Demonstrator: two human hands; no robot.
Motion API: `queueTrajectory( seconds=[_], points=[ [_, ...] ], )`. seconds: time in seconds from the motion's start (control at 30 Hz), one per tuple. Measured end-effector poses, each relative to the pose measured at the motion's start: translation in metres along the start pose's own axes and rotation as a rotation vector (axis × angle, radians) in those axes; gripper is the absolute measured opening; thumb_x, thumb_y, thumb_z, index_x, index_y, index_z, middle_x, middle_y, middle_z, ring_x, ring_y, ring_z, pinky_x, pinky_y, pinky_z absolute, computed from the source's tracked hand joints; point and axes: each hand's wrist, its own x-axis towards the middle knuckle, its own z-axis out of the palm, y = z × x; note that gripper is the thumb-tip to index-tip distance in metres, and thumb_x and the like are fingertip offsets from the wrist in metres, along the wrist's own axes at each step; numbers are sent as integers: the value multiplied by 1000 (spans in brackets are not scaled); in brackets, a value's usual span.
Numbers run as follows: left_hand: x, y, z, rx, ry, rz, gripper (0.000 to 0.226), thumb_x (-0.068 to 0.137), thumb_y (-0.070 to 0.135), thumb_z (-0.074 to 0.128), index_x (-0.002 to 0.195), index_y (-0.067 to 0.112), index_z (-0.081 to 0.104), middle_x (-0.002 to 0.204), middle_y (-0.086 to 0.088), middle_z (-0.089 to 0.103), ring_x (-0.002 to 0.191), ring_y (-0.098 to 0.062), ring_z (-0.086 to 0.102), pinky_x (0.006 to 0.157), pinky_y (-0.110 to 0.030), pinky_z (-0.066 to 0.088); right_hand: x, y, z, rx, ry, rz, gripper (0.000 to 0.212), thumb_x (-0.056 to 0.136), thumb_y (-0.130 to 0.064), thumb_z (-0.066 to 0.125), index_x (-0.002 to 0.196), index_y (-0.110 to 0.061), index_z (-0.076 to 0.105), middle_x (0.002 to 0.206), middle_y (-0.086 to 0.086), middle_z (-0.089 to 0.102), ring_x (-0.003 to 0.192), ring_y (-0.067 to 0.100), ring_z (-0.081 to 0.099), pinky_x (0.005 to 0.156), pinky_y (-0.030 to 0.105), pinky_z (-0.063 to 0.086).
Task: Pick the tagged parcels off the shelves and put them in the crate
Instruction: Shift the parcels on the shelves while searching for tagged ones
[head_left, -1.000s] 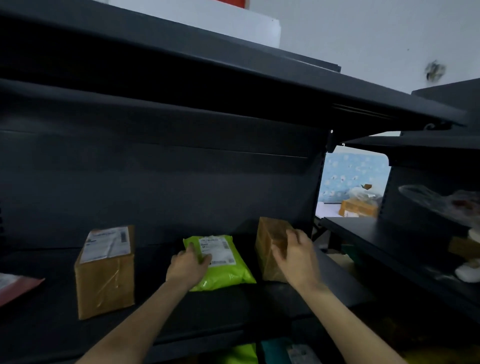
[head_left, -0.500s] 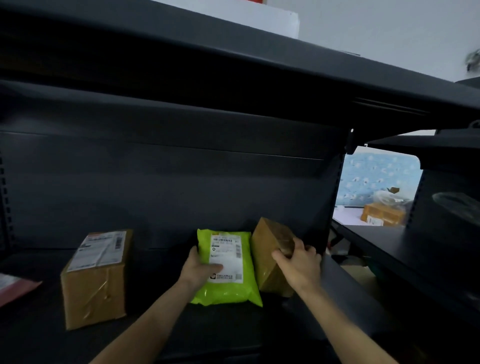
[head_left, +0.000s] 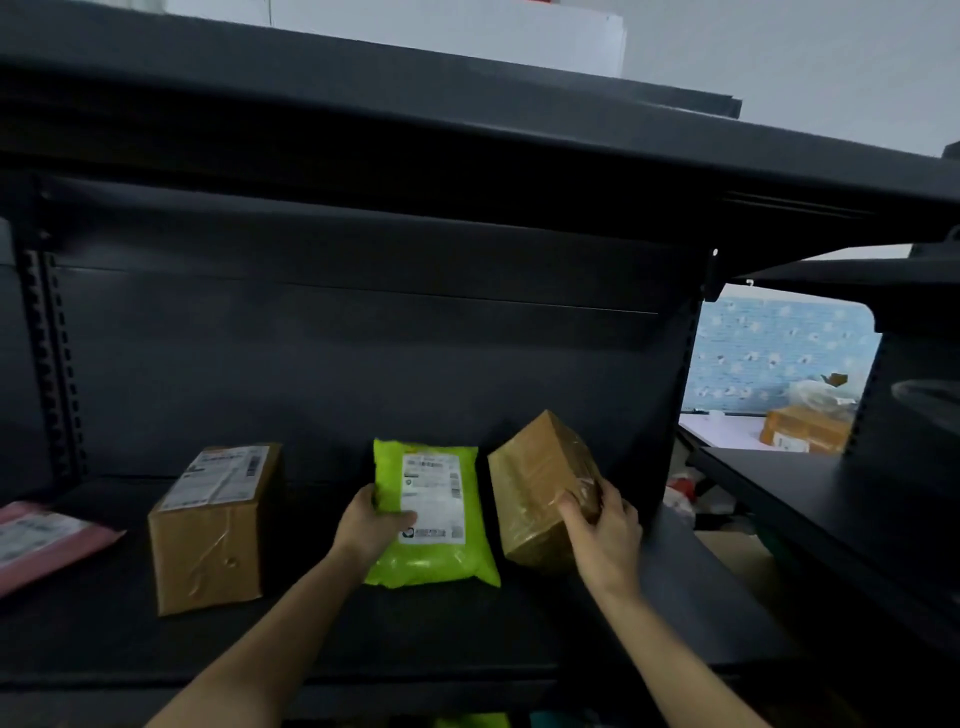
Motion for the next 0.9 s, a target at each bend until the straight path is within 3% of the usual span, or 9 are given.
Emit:
queueTrajectory(
  seconds=[0.1,0.2,0.27,0.37,0.57,0.67,0.73,0.83,0.9],
  points=[
    [-7,4,-5,384,51,8,88,73,32,73,143,0,31,142,-23,42,132,-37,39,109,-40,34,1,6,-2,160,-24,89,54,85,-39,61,131,-13,48,129,18,49,119,35,46,102,43,39],
    [-21,10,8,581,184,271,64,87,26,60,142,3,35,146,-17,38,135,-31,33,112,-36,28,-1,9,-3,390,-25,211,29,87,-35,60,109,-16,57,114,10,60,97,22,55,85,34,43],
    [-30,14,25,594,116,403,53,90,23,57,137,4,43,144,-14,42,134,-28,36,110,-31,29,0,12,-3,451,-27,273,26,88,-35,59,105,-15,58,108,8,61,90,20,55,78,30,39],
    [-39,14,50,688,-52,439,51,94,27,49,140,9,40,149,-9,36,138,-23,31,113,-26,23,4,19,-7,384,-47,329,37,91,-38,53,114,-10,59,113,12,60,104,29,56,85,33,42],
    [-41,-2,50,912,-73,437,52,95,35,44,143,17,34,149,-4,32,138,-22,27,113,-31,21,10,24,-20,9,-81,169,44,95,-38,46,122,-4,55,123,20,57,115,36,52,97,41,42],
    [-37,-8,41,981,-36,478,52,94,36,44,142,19,34,147,-2,34,137,-21,28,113,-30,21,3,11,-19,-447,39,-126,50,91,-45,48,128,-11,51,129,20,51,119,36,45,99,39,37],
    [-36,-10,36,995,-30,490,52,94,36,43,143,21,33,148,-1,34,138,-20,27,114,-30,20,-6,-4,-9,-681,14,-328,60,87,-56,47,132,-16,49,136,18,46,124,34,41,105,40,31],
    [-34,-13,32,1005,-38,503,52,94,35,43,144,22,32,149,-1,32,139,-19,25,114,-30,18,-12,-19,8,-902,-228,-294,82,77,-74,39,143,-26,30,151,13,26,137,34,22,111,53,14],
    [-33,-14,29,998,-46,499,52,94,34,43,144,23,32,150,-2,31,140,-19,24,115,-30,17,-9,-22,12,-962,-299,-219,84,76,-73,43,144,-29,24,151,13,24,137,36,19,107,61,13]
  ],
)
